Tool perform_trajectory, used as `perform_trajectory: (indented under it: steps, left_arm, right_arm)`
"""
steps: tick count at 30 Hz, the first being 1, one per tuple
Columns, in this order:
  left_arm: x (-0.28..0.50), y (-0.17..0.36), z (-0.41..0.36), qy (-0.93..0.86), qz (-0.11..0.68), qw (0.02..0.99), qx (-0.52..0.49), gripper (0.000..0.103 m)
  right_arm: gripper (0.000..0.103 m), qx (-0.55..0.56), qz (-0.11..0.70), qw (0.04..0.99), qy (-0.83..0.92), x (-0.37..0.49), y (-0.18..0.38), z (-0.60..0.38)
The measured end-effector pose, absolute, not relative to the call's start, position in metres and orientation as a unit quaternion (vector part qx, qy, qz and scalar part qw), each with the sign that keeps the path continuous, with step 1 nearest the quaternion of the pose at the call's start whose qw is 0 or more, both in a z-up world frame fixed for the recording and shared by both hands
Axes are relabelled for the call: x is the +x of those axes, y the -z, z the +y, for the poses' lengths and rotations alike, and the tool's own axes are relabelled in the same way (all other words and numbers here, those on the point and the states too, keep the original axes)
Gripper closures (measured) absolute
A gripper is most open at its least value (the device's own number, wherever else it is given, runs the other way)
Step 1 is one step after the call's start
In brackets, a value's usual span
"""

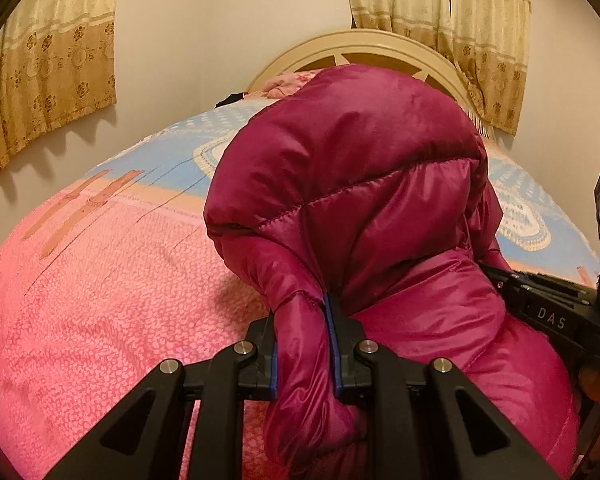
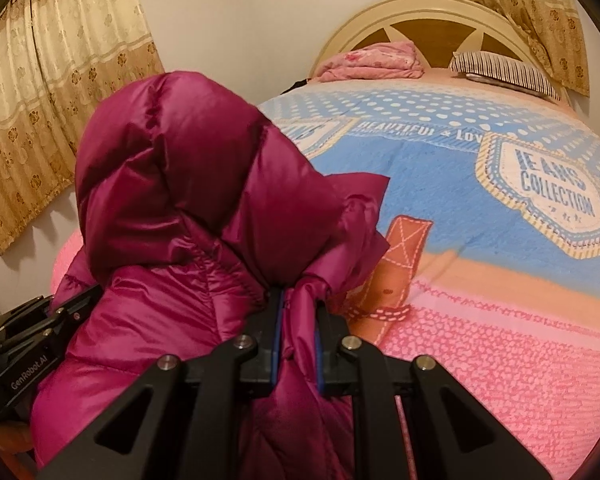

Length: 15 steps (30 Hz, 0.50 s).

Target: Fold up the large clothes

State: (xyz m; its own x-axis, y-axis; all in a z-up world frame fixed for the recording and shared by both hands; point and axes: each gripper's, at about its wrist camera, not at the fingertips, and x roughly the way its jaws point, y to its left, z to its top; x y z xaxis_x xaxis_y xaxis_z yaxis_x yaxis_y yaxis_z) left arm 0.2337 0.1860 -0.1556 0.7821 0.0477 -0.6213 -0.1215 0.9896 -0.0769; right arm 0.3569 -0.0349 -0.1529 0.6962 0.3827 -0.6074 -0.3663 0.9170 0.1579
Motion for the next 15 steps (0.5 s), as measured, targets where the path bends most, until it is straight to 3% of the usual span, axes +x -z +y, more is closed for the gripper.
perform_trajectory:
  steps: [9, 15]
  left_arm:
    - [0.237, 0.168, 0.190, -0.050, 0.341, 0.937, -0.061, 0.081]
    - [0.238, 0.176, 0.190, -0.062, 0.349, 0.934, -0.054, 0.063]
  right_arm:
    - [0.088, 0.011, 0.349, 0.916, -0.198, 0.365, 0.166, -0.032]
    - [0.085, 0.014, 0.365, 0.910, -0.195, 0.376, 0.175, -0.029]
